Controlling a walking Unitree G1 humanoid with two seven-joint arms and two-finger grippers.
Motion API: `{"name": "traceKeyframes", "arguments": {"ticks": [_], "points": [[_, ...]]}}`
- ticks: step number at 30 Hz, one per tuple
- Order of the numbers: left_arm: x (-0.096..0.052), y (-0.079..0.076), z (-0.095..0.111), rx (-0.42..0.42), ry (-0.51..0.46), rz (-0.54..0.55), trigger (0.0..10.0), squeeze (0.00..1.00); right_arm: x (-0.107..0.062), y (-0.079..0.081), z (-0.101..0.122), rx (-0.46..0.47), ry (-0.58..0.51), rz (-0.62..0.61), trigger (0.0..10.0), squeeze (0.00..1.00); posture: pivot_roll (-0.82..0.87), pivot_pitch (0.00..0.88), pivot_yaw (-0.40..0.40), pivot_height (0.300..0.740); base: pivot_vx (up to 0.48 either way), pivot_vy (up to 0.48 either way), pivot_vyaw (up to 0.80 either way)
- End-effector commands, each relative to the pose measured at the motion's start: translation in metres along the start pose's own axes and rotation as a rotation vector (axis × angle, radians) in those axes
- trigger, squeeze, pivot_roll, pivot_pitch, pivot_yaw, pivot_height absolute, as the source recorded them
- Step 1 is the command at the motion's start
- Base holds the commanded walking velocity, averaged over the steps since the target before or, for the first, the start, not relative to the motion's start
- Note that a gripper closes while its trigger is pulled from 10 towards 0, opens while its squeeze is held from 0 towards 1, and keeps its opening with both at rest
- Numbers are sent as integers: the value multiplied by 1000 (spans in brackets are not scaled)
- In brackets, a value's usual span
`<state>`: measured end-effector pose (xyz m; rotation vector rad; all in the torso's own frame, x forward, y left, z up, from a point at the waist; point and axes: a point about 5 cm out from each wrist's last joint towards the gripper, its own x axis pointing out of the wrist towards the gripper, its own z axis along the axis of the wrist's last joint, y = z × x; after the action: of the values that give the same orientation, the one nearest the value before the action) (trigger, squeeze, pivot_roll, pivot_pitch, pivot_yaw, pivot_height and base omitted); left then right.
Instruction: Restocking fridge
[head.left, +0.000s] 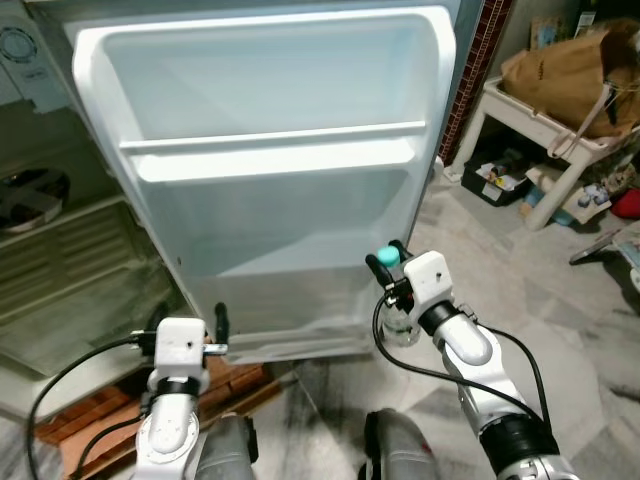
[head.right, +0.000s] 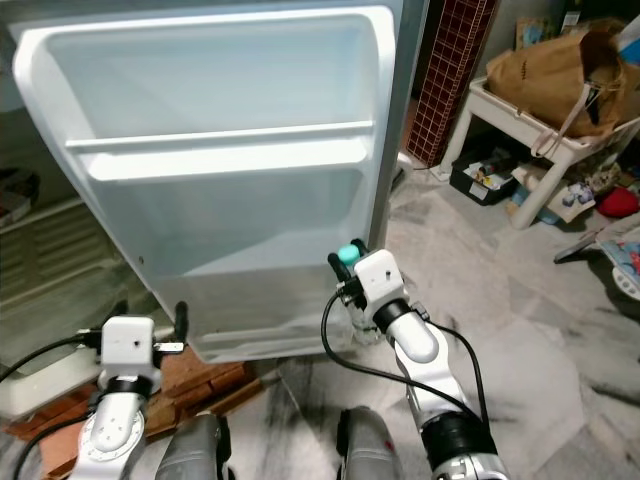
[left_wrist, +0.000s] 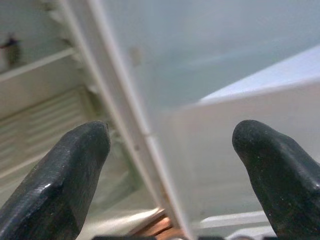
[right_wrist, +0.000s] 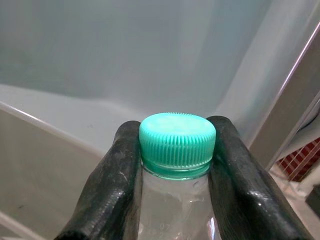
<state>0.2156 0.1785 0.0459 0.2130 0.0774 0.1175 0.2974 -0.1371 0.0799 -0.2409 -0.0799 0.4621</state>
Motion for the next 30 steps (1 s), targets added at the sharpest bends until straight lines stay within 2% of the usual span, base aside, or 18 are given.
{"name": "traceKeyframes", "arguments": {"ticks": [1,8,16,21,30], "points": [[-1,2,-2,6,6,8,10000,0,3,1,9,-14,-50,13,10000,0,3,60,9,646,0,-405,525],[0,1,-2,4,5,7,10000,0,4,3,10,-12,-52,19,10000,0,3,59,11,646,0,-407,749],[-3,2,-2,-16,11,19,10000,0,3,3,7,20,-35,27,10000,0,3,61,11,646,0,-69,0],[-14,8,-9,-20,46,42,10000,0,4,13,4,50,-19,131,10000,0,7,65,11,646,0,0,0],[-19,10,-10,-17,49,49,10000,0,3,27,6,79,-32,239,10000,0,20,73,11,646,0,0,0]]}}
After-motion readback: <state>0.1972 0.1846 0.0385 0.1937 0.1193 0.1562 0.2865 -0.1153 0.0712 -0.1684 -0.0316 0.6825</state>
